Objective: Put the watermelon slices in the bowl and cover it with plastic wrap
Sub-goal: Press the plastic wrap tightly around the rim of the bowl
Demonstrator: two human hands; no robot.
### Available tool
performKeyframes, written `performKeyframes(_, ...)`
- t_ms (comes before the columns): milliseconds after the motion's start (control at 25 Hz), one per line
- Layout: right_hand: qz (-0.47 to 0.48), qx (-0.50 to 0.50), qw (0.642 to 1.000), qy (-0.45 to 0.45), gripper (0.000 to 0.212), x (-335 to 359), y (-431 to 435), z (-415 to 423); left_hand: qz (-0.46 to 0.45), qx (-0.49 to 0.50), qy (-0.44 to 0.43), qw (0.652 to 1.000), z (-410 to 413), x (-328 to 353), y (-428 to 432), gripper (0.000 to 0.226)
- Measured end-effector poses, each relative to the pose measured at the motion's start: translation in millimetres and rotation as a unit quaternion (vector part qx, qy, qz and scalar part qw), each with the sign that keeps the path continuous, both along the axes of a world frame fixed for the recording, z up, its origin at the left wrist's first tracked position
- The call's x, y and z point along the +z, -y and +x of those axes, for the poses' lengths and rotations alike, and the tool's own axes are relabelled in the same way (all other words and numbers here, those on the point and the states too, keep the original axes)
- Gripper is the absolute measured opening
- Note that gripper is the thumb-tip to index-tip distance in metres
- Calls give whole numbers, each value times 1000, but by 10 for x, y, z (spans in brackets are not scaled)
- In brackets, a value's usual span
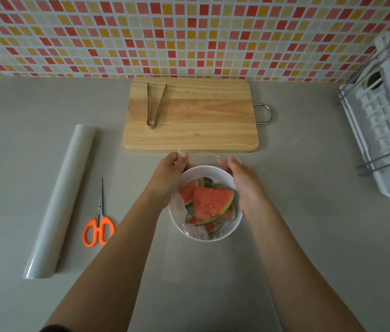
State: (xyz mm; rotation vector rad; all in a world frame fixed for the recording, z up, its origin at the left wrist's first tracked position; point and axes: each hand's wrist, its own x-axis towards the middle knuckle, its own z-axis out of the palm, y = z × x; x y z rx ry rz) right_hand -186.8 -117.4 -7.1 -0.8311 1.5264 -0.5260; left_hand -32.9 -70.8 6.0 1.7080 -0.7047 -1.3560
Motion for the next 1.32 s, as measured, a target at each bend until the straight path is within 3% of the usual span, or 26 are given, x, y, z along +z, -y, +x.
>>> performKeyframes(160, 26, -17, 999, -14, 39, -9, 10, 21, 32, 32, 35, 998, -20, -20, 33, 42)
performKeyframes(320, -5, -34, 998, -45, 24, -25, 46, 39, 82, 61, 48, 994, -37, -44, 15, 37)
performKeyframes(480, -23, -55, 998, -31, 47, -43, 43, 24, 94, 104, 24, 990, -48, -52, 8, 6)
performKeyframes(600, -17, -57, 998, -18, 56, -29, 60, 31, 57, 122, -29, 991, -63, -23, 23, 29)
performKeyframes(720, -4, -107, 994, -2, 52, -44, 54, 6, 57, 104, -22, 993, -61, -4, 18, 46)
performKeyframes(880, -2, -122, 992, -4, 50, -2, 18, 13, 94, 61, 32, 993, -45, -15, 37, 50)
performKeyframes(1000, 19, -236, 970, 49, 38, -13, 26, -76, 117, 32, 33, 992, -14, 5, 12, 48)
performKeyframes(1080, -38, -266, 962, 44, 37, 0, -18, -204, 113, 29, 32, 993, 20, 12, -35, 47)
performKeyframes(1120, -107, -229, 967, 20, 34, 35, -53, -255, 109, 33, 49, 992, 47, 5, -49, 45)
performKeyframes(1200, -246, -58, 967, 1, 29, 125, -143, -287, 94, 76, 102, 987, 98, -25, -85, 34)
performKeyframes(1320, -283, 209, 936, 13, 47, 150, -270, -236, 2, 127, 221, 967, 141, -75, -250, 30)
